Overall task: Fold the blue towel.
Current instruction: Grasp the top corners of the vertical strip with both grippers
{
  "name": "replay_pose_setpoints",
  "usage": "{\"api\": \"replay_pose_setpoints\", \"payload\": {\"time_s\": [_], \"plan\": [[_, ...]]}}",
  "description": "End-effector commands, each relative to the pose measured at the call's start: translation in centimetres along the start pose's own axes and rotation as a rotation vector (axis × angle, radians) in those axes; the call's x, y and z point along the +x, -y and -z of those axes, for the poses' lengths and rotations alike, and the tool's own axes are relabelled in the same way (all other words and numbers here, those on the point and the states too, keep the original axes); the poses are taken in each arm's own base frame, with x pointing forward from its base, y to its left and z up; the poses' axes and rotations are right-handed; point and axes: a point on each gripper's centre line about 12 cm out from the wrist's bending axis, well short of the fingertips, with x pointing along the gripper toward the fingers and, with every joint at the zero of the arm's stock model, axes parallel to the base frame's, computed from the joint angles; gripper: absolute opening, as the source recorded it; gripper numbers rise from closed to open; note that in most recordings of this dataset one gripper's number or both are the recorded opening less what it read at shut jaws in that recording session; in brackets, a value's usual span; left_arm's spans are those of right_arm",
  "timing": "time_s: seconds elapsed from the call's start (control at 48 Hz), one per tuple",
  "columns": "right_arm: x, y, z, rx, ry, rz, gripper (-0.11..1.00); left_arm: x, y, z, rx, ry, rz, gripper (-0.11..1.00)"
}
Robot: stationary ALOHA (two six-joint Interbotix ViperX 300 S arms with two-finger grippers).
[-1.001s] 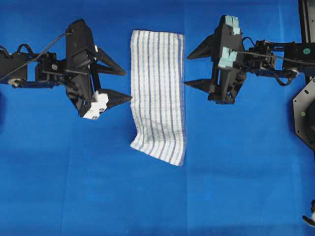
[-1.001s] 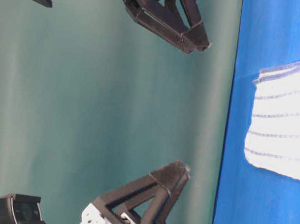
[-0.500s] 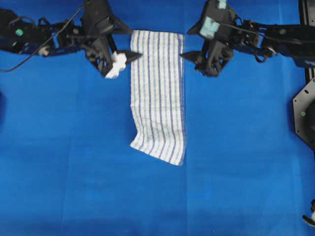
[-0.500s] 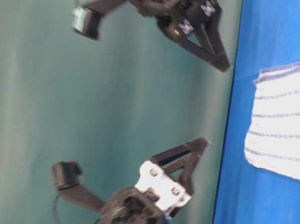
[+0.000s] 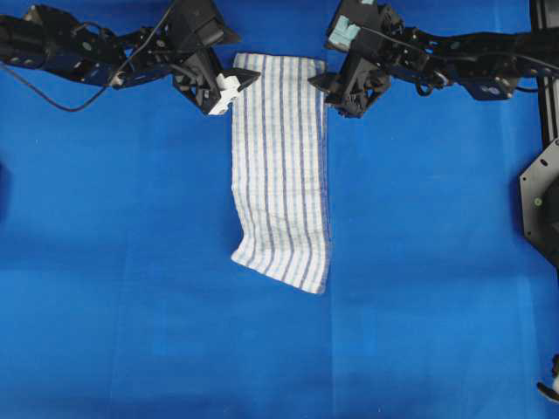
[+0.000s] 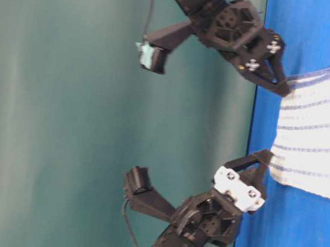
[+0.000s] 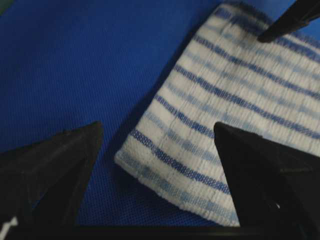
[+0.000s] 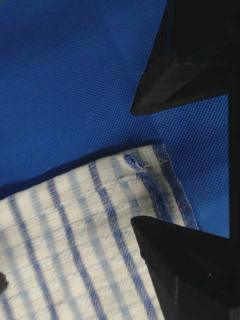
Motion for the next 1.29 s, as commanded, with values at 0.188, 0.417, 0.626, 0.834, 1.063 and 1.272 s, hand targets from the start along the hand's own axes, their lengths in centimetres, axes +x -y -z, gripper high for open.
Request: {"api": "replay_pose_setpoints", "payload": {"time_s": [0.188,0.417,0.626,0.834,1.063,1.272], "plan": [[0.7,0.1,-0.7,-0.009,0.035,0.001,0.68,0.8,0.1,0.0,0.0,0.006,0.0,0.65],[0.7,-0.1,-0.6,-0.021,0.031,-0.003,0.18,0.8,0.6,-0.1,0.035,0.012,0.012,0.04],[0.7,-0.4,-0.8,-0.026,0.041,-0.009,0.1,1.1,0.3,-0.9,0.055,0.029,0.006,0.04],[0.8,0.1,-1.7,-0.017,0.063,0.0,0.1,1.5,-1.5,-1.9,0.067,0.053,-0.032,0.04],[0.9,1.0,-2.3,0.0,0.078,0.018,0.1,1.6,-2.6,-2.3,0.081,0.063,-0.053,0.04],[0.6,1.0,-2.7,0.0,0.089,0.018,0.1,1.4,-2.1,-2.4,0.086,0.06,-0.044,0.04]]}}
